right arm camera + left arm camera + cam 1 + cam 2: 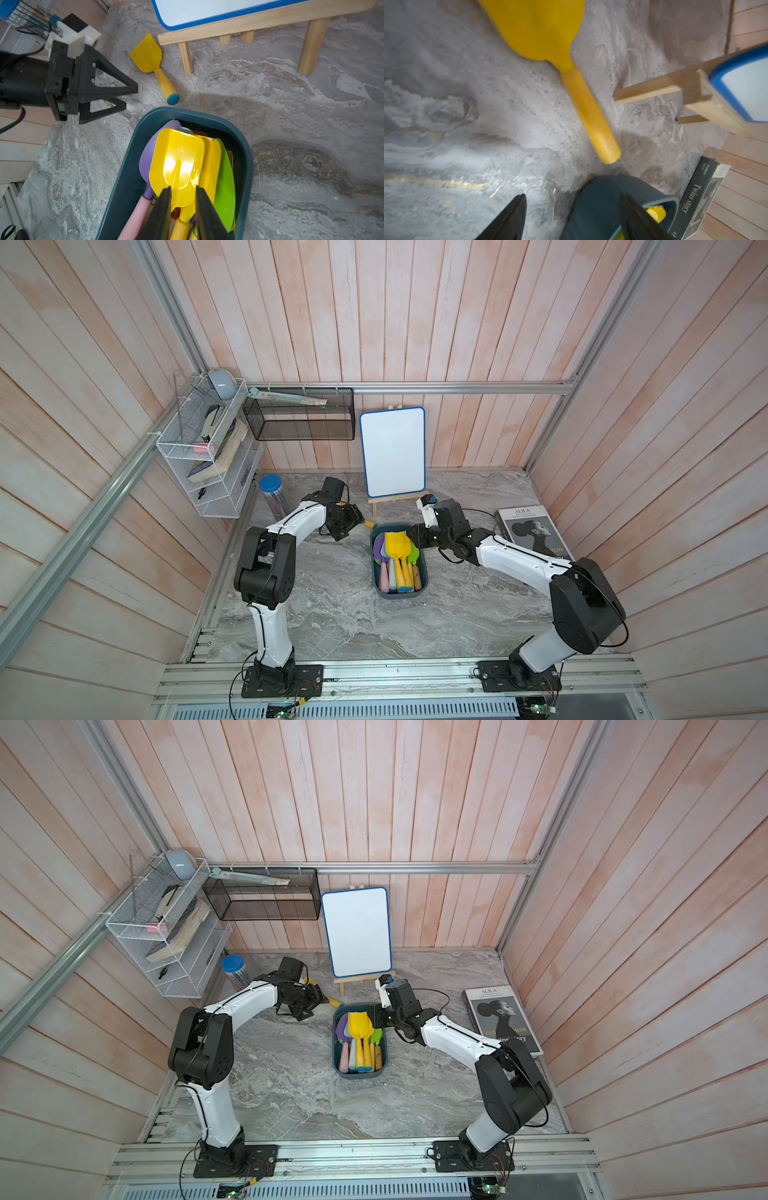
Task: Put the shovel into the storage box
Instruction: Pick up the shovel from the center of the board.
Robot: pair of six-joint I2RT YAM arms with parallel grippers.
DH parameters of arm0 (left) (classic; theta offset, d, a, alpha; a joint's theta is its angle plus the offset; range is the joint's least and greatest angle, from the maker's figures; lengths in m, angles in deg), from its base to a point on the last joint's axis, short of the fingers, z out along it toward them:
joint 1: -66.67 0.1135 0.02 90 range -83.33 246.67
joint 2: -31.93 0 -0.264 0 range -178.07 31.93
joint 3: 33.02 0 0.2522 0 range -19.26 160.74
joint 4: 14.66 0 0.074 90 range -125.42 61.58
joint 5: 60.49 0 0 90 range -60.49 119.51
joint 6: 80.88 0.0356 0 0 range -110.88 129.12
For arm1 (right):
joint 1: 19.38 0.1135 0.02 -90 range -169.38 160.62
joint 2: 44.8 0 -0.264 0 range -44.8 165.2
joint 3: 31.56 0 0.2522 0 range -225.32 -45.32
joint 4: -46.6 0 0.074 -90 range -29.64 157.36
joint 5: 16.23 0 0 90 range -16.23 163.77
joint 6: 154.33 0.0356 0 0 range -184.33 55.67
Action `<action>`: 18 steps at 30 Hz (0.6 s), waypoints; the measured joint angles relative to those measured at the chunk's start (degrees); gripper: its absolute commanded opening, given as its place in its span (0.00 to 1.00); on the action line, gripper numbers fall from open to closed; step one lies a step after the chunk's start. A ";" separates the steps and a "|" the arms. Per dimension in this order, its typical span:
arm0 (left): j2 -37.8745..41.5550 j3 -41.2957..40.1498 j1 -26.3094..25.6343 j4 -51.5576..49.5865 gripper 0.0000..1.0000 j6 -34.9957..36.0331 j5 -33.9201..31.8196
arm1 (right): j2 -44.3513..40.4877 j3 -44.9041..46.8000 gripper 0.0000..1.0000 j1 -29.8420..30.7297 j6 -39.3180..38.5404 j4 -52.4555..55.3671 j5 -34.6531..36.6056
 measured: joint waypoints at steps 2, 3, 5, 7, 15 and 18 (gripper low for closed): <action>-2.08 2.97 -0.04 -0.02 0.75 -0.50 0.28 | 0.00 0.00 0.27 0.00 -0.13 0.22 -0.02; -3.30 4.57 -0.04 -0.07 0.75 -0.63 0.37 | 0.00 0.00 0.27 0.00 -0.24 0.31 0.00; -5.31 7.04 -0.07 -0.07 0.75 -0.92 0.42 | 0.02 0.00 0.27 -0.04 -0.35 0.52 -0.02; -6.91 8.44 -0.09 -0.07 0.75 -1.29 0.42 | 0.04 0.00 0.27 -0.15 -0.52 0.68 -0.02; -12.63 11.72 -0.31 -2.80 0.75 -1.90 0.42 | 0.11 0.22 0.27 -1.09 -1.22 0.81 -0.02; -13.88 14.32 -0.79 -4.44 0.75 -2.12 0.39 | 0.09 1.09 0.27 -1.68 -1.38 0.63 -0.11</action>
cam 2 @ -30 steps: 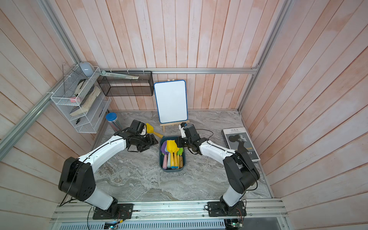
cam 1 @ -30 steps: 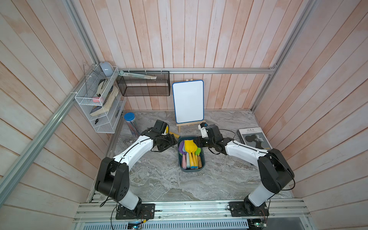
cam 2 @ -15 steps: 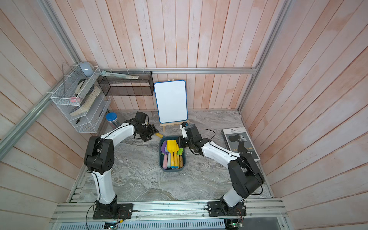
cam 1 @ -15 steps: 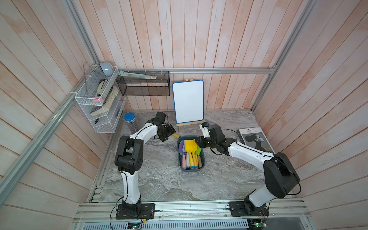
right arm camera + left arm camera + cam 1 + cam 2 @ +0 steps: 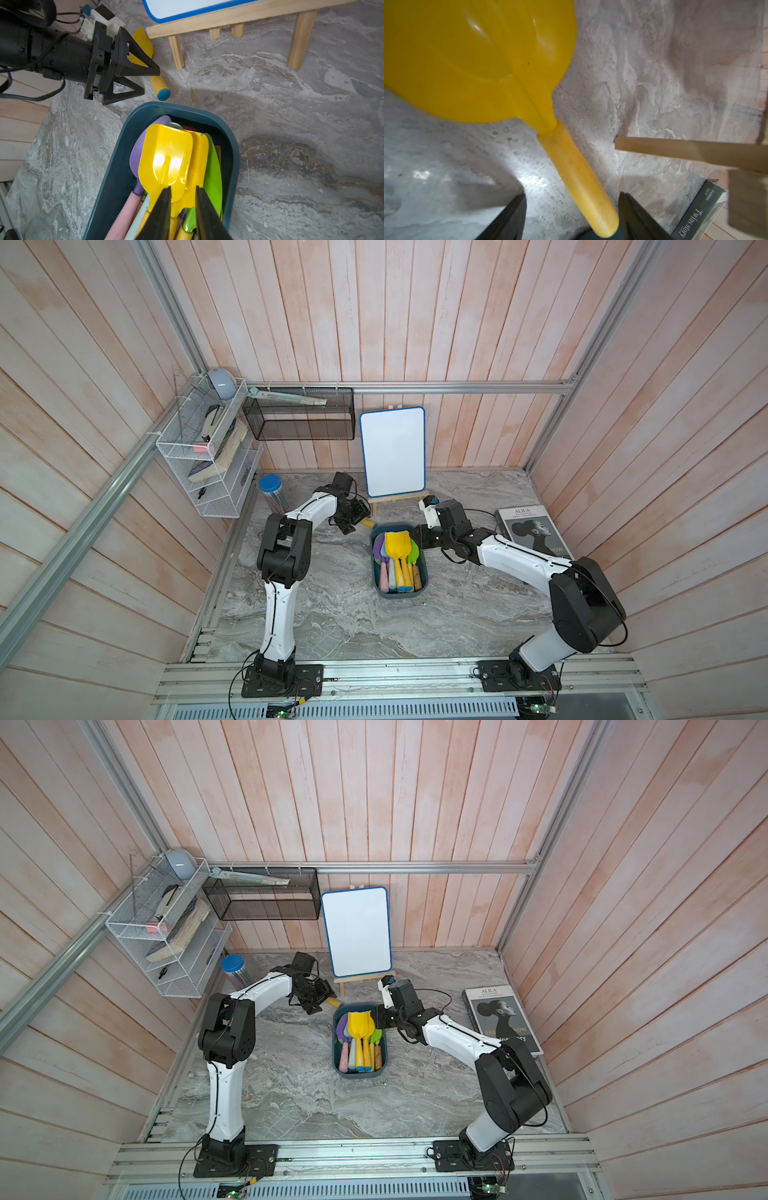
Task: Put the shovel into the storage box
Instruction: Pick up the shovel from the center of the board.
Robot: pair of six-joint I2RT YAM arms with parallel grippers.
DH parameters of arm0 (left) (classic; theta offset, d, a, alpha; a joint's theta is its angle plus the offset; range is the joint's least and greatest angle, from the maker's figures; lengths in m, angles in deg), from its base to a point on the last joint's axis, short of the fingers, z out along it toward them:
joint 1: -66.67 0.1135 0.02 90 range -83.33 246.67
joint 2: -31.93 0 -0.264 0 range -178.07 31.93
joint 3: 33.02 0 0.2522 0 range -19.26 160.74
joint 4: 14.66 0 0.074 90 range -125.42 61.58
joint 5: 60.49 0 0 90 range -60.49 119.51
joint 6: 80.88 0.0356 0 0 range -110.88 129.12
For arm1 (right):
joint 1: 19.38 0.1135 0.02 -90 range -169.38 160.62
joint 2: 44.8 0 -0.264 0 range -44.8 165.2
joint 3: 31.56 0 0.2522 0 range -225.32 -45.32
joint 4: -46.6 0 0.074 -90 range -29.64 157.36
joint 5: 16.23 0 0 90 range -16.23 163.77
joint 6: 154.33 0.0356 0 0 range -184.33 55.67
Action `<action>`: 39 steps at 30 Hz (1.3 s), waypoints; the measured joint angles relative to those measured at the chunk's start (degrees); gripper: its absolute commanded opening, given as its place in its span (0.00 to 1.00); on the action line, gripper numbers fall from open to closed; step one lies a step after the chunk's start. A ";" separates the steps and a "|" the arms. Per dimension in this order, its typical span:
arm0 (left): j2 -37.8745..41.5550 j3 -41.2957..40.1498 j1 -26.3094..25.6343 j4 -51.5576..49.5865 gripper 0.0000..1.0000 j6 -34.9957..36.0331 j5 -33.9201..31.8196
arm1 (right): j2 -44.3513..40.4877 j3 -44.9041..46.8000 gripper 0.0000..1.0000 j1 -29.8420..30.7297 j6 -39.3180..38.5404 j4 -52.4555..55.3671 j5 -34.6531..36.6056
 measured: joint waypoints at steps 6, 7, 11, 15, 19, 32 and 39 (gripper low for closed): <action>-4.39 7.04 -1.95 -3.48 0.75 0.02 -0.22 | -1.22 3.17 0.27 -1.92 -0.20 -0.20 -0.81; -4.76 7.74 -2.21 -3.87 0.75 0.02 -0.28 | -1.55 3.61 0.27 -2.32 -0.20 -0.24 -0.98; -5.66 9.40 -3.19 -5.64 0.75 -0.11 -1.14 | -3.45 5.49 0.27 -4.00 -0.24 -1.14 -2.01; -5.64 9.42 -3.72 -6.71 0.74 -0.74 -2.21 | -5.33 7.43 0.27 -5.27 -0.39 -2.08 -3.06; -5.64 9.40 -3.98 -7.17 0.68 -1.27 -3.50 | -6.16 9.03 0.26 -6.34 -0.66 -3.02 -4.17; -3.26 5.25 -3.96 -7.58 0.59 -3.32 -7.50 | -9.38 13.05 0.25 -9.14 -1.49 -4.63 -6.73; -0.48 0.68 -2.47 -7.67 0.49 -3.80 -9.05 | -9.51 13.38 0.24 -9.40 -1.49 -4.85 -7.67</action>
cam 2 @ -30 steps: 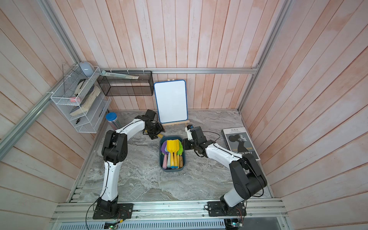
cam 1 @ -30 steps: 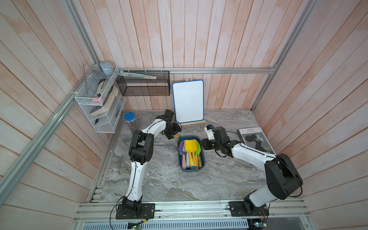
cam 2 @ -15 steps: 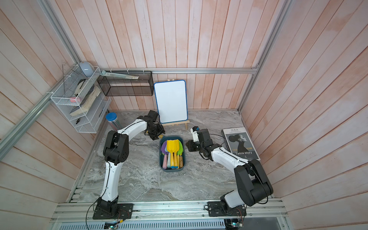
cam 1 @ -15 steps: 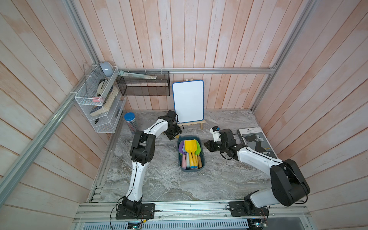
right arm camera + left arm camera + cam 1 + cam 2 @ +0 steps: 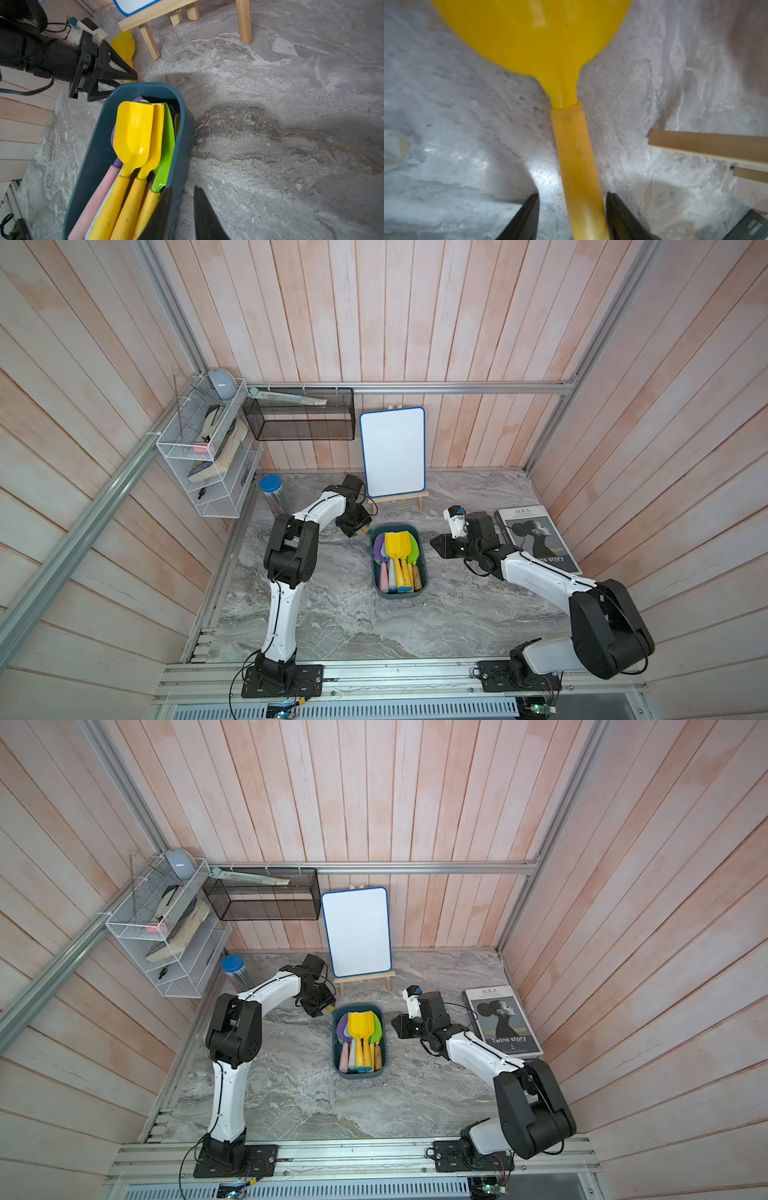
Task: Put the shovel into the storage box
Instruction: Pick up the shovel from the center of the board.
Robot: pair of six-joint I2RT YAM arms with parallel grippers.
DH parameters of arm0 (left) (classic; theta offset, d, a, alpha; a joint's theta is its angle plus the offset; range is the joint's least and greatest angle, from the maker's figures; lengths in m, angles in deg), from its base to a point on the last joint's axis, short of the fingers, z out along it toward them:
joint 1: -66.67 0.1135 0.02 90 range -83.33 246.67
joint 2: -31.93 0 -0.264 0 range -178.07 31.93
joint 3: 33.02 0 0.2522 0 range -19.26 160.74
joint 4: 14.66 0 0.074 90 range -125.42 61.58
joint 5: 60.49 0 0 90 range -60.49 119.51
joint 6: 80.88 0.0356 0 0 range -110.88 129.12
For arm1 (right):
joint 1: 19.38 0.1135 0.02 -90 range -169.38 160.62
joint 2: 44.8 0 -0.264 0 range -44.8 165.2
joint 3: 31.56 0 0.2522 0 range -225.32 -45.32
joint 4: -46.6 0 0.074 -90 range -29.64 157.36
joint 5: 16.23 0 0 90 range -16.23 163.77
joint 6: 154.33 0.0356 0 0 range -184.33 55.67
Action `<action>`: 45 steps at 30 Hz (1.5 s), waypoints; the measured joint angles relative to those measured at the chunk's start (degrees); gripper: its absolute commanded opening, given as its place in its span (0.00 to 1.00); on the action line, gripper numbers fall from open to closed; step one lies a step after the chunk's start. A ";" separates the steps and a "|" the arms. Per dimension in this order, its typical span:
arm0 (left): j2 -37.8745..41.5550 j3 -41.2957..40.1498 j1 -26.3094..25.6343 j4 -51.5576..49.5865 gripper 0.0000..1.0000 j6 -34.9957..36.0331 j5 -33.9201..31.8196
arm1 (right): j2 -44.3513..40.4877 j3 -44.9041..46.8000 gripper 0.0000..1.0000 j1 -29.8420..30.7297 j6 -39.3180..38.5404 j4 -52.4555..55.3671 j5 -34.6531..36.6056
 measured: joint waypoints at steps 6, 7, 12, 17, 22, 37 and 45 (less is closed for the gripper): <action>1.09 -2.25 0.63 0.07 0.23 -0.37 -1.05 | -0.13 0.09 0.24 0.00 0.02 -0.02 -0.31; 1.18 -2.36 0.68 0.09 0.19 -0.07 -1.01 | -0.24 0.13 0.24 0.00 0.04 0.00 -0.35; 1.73 -3.28 0.70 0.90 0.08 -0.17 -1.14 | -0.87 0.24 0.24 0.00 0.26 -0.02 -0.42; 2.86 -4.87 0.74 1.46 0.08 0.46 -1.44 | -1.44 0.31 0.24 0.00 0.50 -0.02 -0.48; 5.49 -8.07 0.66 -0.50 0.07 2.84 -2.84 | -1.97 0.31 0.24 0.00 1.18 -0.02 -1.57; 33.77 -20.35 -5.92 -6.25 0.07 10.75 -4.83 | -1.25 -5.29 0.26 5.20 5.29 1.22 -0.28; 35.76 -22.84 -9.55 -7.72 0.07 14.36 -1.38 | 0.90 -11.26 0.28 9.57 9.20 3.61 4.55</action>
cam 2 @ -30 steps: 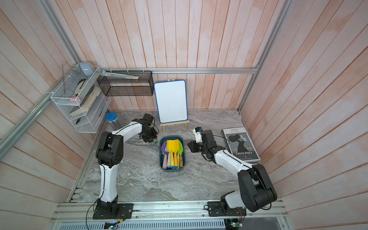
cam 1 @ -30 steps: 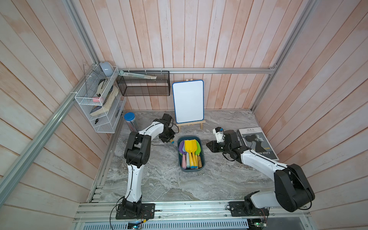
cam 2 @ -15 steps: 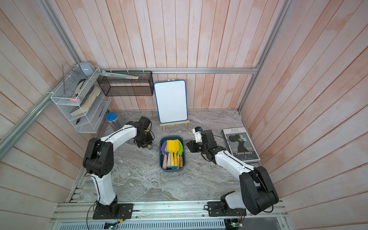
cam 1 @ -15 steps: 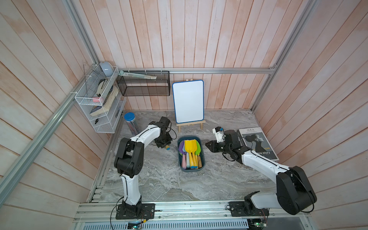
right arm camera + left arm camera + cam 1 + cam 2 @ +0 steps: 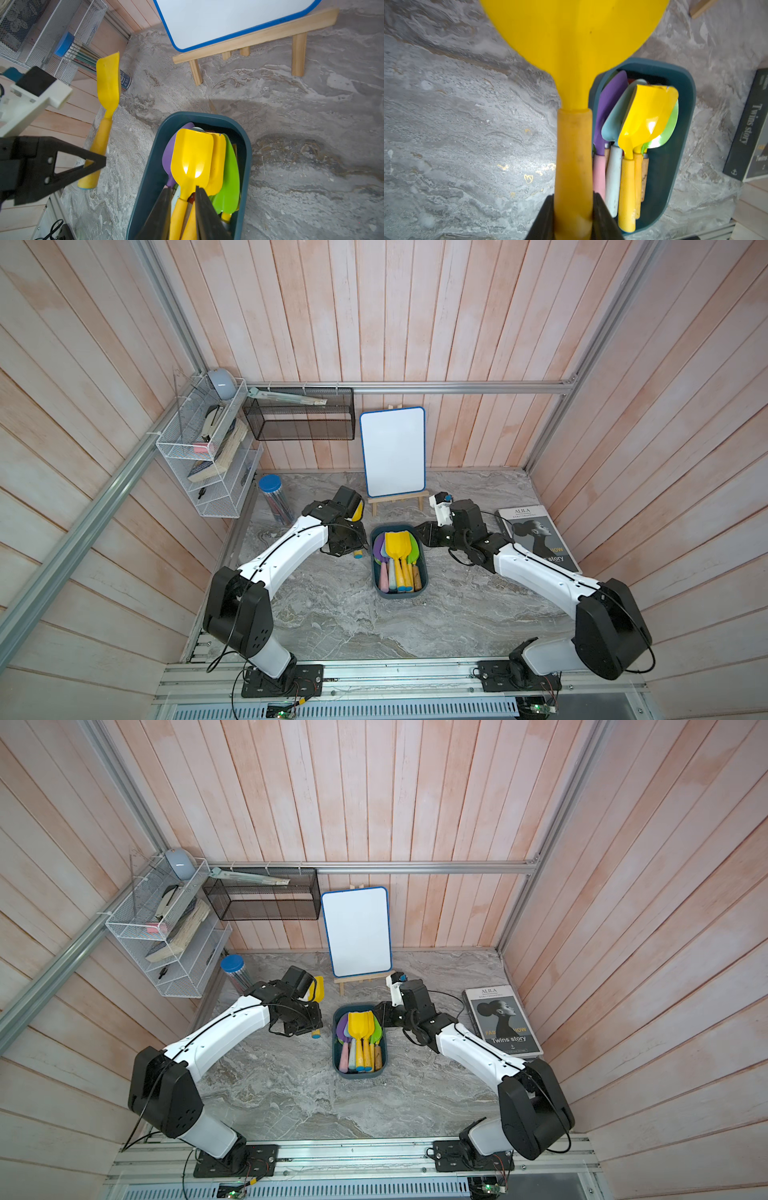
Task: Put the shovel into the storage box
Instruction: Pick up the shovel from the center of the board, then place the shovel in the storage box.
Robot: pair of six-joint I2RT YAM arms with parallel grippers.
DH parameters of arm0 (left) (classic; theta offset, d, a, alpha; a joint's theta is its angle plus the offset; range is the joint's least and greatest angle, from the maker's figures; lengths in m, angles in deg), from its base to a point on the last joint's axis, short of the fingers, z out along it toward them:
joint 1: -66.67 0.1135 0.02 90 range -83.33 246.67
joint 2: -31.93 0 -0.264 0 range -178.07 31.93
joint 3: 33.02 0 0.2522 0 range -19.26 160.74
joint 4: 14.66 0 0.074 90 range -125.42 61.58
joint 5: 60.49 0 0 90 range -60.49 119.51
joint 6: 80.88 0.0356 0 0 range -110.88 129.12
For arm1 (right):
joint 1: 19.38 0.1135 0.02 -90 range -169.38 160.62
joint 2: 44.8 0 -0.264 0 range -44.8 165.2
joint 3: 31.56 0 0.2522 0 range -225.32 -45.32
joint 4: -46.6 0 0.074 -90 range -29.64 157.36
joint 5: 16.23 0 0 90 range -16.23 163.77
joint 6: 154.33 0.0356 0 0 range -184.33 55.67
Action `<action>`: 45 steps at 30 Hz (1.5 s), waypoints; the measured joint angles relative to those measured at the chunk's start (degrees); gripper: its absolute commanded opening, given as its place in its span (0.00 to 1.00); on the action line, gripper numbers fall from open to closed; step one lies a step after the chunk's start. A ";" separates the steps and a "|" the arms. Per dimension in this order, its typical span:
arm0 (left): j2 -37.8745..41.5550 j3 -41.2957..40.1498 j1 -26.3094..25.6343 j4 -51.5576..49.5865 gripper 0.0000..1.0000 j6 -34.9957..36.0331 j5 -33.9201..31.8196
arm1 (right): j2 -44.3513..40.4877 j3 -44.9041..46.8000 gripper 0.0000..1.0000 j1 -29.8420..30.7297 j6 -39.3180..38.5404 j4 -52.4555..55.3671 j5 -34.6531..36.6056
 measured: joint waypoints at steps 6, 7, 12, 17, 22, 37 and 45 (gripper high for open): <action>-0.02 0.39 -2.58 -1.36 0.07 3.15 3.48 | 3.02 -4.79 0.30 3.39 2.78 1.75 3.04; -0.09 0.85 -3.08 -1.90 0.07 3.63 3.76 | 3.65 -5.51 0.30 3.87 3.23 1.88 3.39; -1.57 4.20 -5.90 -3.32 0.07 5.35 4.90 | 5.88 -6.84 0.33 5.46 5.46 1.81 4.42; -3.58 4.94 -8.11 -3.82 0.07 5.66 5.53 | 6.84 -7.43 0.35 5.99 6.71 1.77 4.57; -4.39 4.98 -9.29 -4.13 0.07 5.62 6.08 | 6.88 -8.17 0.36 6.08 7.82 1.07 5.03; -4.39 6.34 -10.80 -3.78 0.07 3.61 7.56 | 9.16 -8.17 0.31 6.10 10.45 -0.44 8.31; -4.37 6.34 -10.97 -3.37 0.07 2.36 7.72 | 9.79 -8.17 0.15 6.12 11.47 -0.74 9.79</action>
